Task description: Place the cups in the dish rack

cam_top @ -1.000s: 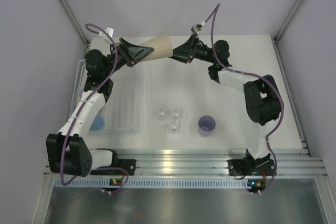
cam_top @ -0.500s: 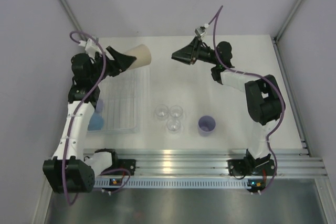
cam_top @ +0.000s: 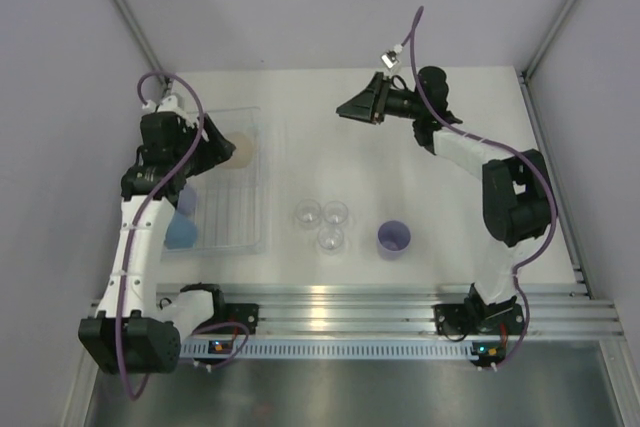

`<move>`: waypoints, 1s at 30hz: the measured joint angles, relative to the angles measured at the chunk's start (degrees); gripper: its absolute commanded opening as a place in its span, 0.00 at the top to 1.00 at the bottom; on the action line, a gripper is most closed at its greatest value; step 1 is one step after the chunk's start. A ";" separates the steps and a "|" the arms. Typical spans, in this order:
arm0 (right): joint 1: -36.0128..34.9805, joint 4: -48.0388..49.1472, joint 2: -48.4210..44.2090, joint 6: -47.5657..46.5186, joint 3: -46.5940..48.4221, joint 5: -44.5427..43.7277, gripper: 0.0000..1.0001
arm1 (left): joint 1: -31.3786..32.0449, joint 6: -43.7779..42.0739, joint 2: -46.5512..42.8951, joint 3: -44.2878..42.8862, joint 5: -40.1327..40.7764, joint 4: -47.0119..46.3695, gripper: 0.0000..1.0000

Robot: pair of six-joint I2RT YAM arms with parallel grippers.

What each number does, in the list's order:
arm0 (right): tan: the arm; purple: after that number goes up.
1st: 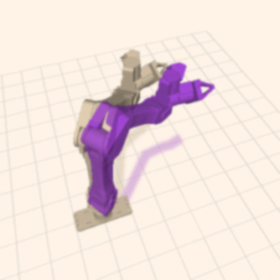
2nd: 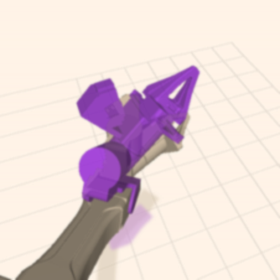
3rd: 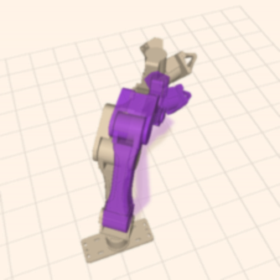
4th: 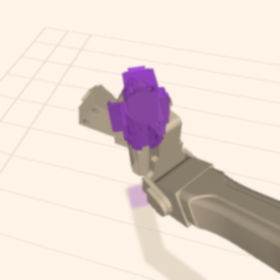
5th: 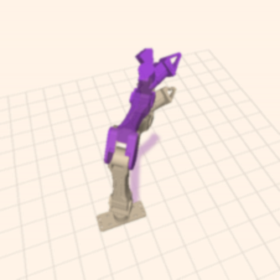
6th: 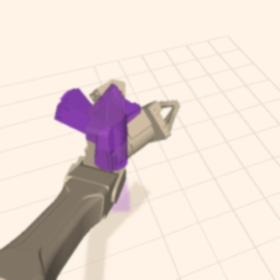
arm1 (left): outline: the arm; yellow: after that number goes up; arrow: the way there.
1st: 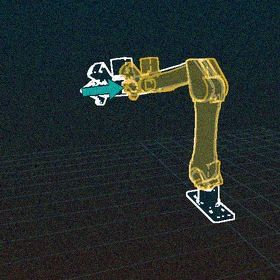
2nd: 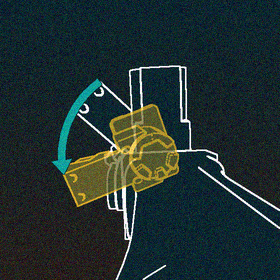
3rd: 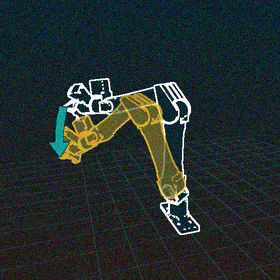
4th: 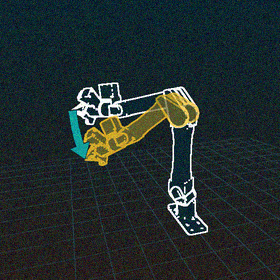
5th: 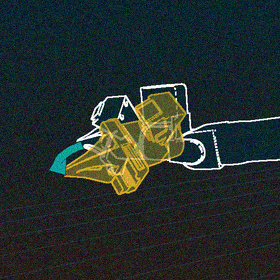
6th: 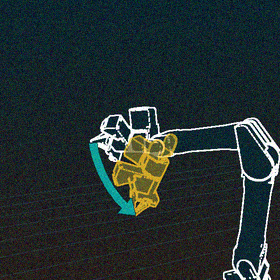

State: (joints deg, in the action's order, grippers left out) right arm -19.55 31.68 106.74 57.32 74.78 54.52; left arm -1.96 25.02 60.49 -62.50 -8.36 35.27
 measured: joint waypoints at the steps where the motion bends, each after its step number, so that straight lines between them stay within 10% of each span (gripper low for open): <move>1: 0.09 -0.66 -0.13 -0.92 0.02 0.04 0.53 | 0.00 -0.50 0.07 -0.66 1.46 1.77 1.00; 30: 1.79 -8.55 -4.59 -8.33 -1.64 -1.29 0.51 | 0.61 -1.11 12.98 -2.29 19.85 14.71 1.00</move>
State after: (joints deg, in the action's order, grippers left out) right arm -17.76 23.14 102.15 48.99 73.14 53.23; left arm -1.34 23.90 73.47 -64.79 11.49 49.98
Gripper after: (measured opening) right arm 0.486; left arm 0.746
